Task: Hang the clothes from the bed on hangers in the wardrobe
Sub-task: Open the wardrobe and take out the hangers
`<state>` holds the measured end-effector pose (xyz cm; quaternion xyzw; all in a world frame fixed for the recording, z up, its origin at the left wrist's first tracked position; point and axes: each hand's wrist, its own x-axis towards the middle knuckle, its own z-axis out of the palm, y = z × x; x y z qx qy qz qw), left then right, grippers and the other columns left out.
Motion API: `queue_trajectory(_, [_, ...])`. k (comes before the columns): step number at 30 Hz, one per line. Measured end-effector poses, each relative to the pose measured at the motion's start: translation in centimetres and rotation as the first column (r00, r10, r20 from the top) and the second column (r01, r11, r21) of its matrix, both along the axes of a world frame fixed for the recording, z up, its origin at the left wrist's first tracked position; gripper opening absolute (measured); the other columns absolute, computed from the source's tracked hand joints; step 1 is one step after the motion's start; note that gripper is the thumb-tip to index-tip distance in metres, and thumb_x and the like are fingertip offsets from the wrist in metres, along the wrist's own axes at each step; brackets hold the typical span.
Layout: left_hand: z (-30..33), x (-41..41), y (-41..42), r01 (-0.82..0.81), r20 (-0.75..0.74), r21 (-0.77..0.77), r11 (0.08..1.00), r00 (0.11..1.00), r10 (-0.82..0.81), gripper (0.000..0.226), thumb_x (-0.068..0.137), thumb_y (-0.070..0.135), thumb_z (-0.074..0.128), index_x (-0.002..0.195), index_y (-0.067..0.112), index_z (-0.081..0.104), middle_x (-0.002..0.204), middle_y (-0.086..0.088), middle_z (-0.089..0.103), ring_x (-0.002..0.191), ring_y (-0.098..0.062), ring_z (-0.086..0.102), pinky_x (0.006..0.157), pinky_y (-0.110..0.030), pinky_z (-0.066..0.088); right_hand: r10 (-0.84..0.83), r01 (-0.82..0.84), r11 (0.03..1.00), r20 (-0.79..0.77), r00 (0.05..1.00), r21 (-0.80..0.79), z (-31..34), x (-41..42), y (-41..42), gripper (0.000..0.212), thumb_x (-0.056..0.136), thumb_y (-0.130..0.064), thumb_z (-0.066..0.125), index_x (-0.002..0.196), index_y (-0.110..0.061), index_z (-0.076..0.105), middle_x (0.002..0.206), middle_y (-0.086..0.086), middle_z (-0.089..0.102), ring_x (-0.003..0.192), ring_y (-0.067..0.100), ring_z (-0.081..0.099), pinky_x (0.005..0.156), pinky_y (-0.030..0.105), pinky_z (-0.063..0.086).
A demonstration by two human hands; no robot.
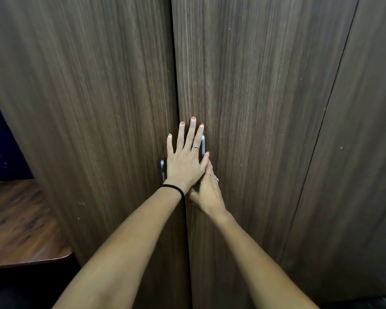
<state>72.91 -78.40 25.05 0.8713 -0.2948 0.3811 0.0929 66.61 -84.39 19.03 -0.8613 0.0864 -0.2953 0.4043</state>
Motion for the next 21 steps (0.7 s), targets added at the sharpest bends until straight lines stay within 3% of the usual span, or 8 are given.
queue_trajectory(3, [-0.2, -1.9, 0.0, -0.021, 0.028, -0.001, 1.000, 0.999, 0.021, 0.075, 0.093, 0.047, 0.038, 0.154, 0.023, 0.003, 0.162, -0.001, -0.007, 0.148, -0.025, -0.006, 0.116, -0.050, 0.003, -0.016, 0.014, 0.999, 0.039, 0.999, 0.051, 0.0, -1.8, 0.5, 0.095, 0.074, -0.036, 0.067, 0.150, -0.024, 0.010, 0.138, 0.001, 0.038, 0.119, 0.026, 0.052, 0.091, 0.049, 0.051])
queue_trajectory(6, [-0.3, -4.4, 0.1, -0.038, 0.045, 0.005, 0.999, 0.998, 0.037, 0.076, 0.091, 0.048, 0.039, 0.154, 0.021, 0.004, 0.162, -0.004, -0.006, 0.148, -0.027, -0.005, 0.115, -0.049, -0.001, -0.025, 0.023, 0.997, 0.020, 0.999, 0.071, -0.1, -4.0, 0.4, 0.086, 0.074, -0.034, 0.068, 0.139, -0.036, 0.012, 0.123, 0.007, 0.052, 0.105, 0.027, 0.060, 0.080, 0.050, 0.055])
queue_trajectory(13, [0.2, -12.1, 0.6, -0.168, 0.137, 0.103, 0.980, 0.979, 0.154, 0.077, 0.094, 0.059, 0.024, 0.154, 0.018, -0.001, 0.161, -0.006, -0.010, 0.148, -0.025, -0.008, 0.116, -0.052, -0.002, 0.013, -0.011, 0.998, -0.030, 0.999, 0.060, -0.2, -10.8, -0.8, 0.075, 0.075, -0.024, 0.074, 0.132, -0.023, 0.024, 0.119, 0.010, 0.057, 0.105, 0.028, 0.061, 0.082, 0.050, 0.055])
queue_trajectory(16, [0.3, -15.8, 0.7, -0.200, 0.176, 0.135, 0.971, 0.969, 0.175, 0.076, 0.096, 0.061, 0.016, 0.154, 0.016, -0.003, 0.161, -0.006, -0.012, 0.148, -0.023, -0.011, 0.116, -0.053, -0.002, 0.033, -0.029, 0.997, -0.057, 0.998, 0.078, -0.2, -14.0, -1.7, 0.076, 0.075, -0.029, 0.077, 0.130, -0.023, 0.025, 0.125, 0.011, 0.056, 0.114, 0.028, 0.058, 0.088, 0.050, 0.054])
queue_trajectory(21, [0.5, -21.6, 0.6, -0.198, 0.304, 0.200, 0.960, 0.944, 0.131, 0.071, 0.099, 0.056, 0.018, 0.154, 0.014, 0.004, 0.162, -0.003, -0.001, 0.149, -0.018, -0.001, 0.117, -0.048, 0.005, 0.035, -0.030, 0.996, -0.047, 0.998, 0.089, 0.1, -20.0, -4.0, 0.086, 0.066, -0.045, 0.083, 0.127, -0.022, 0.027, 0.120, 0.009, 0.061, 0.111, 0.025, 0.060, 0.091, 0.049, 0.052])
